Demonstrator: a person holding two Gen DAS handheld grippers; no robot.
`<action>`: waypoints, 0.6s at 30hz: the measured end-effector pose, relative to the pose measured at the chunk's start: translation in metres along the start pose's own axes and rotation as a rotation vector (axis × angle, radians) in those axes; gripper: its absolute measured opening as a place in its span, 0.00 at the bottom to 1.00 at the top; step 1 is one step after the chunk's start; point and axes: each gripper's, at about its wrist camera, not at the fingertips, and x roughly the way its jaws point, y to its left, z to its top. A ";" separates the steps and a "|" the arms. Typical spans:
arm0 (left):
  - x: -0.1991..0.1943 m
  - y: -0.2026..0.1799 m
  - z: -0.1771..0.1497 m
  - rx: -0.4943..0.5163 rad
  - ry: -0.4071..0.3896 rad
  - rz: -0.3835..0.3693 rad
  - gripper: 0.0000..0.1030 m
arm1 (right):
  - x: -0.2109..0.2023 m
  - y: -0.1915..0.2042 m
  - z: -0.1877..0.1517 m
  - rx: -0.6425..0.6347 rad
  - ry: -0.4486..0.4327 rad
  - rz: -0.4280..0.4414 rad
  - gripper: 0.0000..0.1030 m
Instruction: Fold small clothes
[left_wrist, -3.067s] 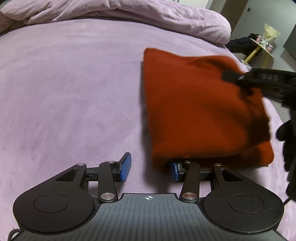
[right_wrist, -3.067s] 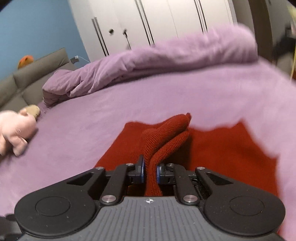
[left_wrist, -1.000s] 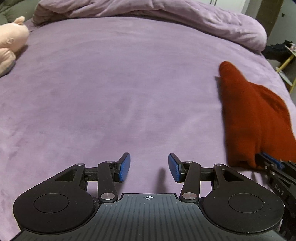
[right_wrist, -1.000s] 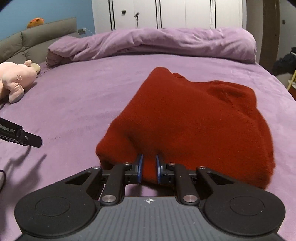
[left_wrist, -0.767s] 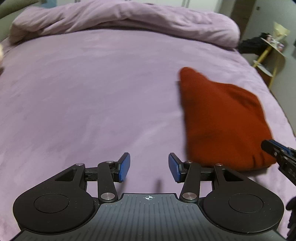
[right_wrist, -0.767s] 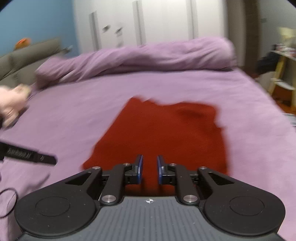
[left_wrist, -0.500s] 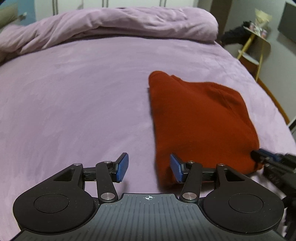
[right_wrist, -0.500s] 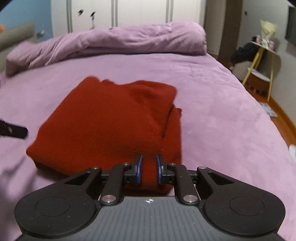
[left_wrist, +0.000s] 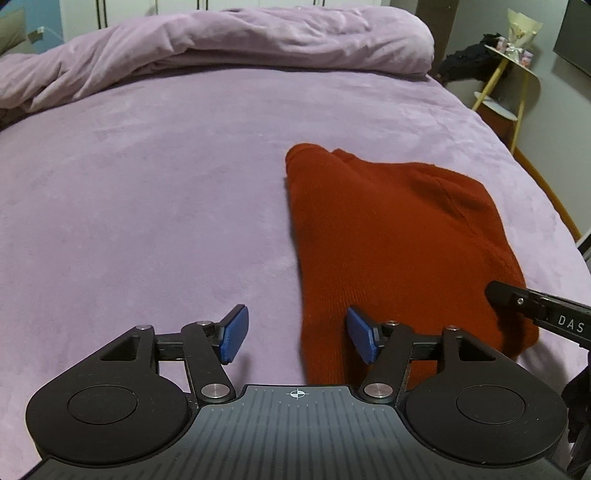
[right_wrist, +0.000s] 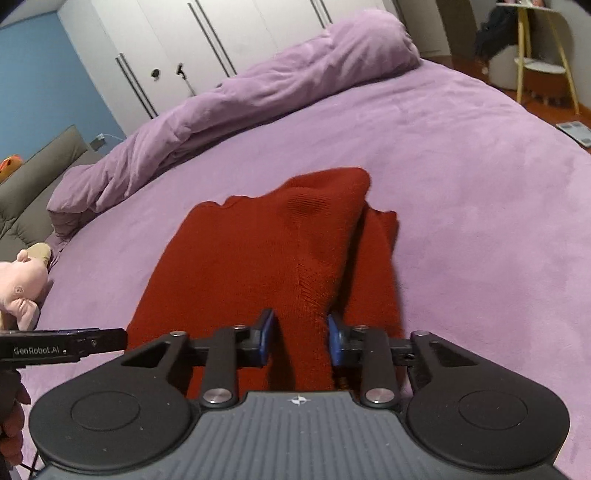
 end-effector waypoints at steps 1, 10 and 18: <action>0.000 0.000 0.000 0.004 -0.001 0.001 0.64 | 0.000 0.002 0.000 -0.019 -0.003 -0.013 0.17; 0.001 -0.003 0.004 0.015 -0.005 -0.009 0.65 | 0.006 0.009 -0.013 -0.136 -0.040 -0.237 0.08; -0.003 0.015 0.007 -0.016 -0.020 -0.065 0.65 | -0.020 -0.025 -0.001 0.027 -0.043 -0.028 0.39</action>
